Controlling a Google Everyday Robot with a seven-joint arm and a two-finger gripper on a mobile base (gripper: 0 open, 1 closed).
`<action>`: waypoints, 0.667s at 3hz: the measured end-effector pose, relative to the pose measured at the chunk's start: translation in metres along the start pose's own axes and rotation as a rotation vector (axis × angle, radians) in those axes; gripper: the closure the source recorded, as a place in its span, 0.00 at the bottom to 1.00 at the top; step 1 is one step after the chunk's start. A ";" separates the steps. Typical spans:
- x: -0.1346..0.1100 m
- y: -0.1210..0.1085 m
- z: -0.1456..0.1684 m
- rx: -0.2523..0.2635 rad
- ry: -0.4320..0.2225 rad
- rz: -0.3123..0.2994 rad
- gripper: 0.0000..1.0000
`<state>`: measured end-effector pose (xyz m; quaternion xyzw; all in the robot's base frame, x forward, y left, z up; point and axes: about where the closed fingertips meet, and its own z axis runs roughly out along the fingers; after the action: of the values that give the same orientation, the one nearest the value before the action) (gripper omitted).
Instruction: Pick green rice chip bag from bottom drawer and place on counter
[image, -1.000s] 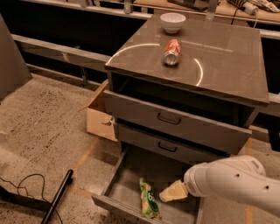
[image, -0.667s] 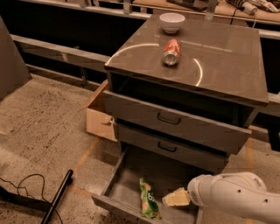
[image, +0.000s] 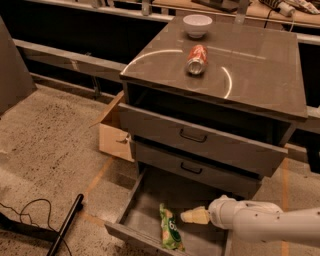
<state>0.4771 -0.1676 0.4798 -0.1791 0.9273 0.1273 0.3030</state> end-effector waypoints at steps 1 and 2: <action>0.008 0.013 0.084 -0.033 -0.022 0.048 0.00; 0.017 0.014 0.085 -0.039 -0.009 0.053 0.00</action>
Offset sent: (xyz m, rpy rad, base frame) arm 0.0294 0.0282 -0.0528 0.0461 -0.0041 -0.0183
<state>0.5026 -0.1294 0.4044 -0.1597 0.9278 0.1540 0.3001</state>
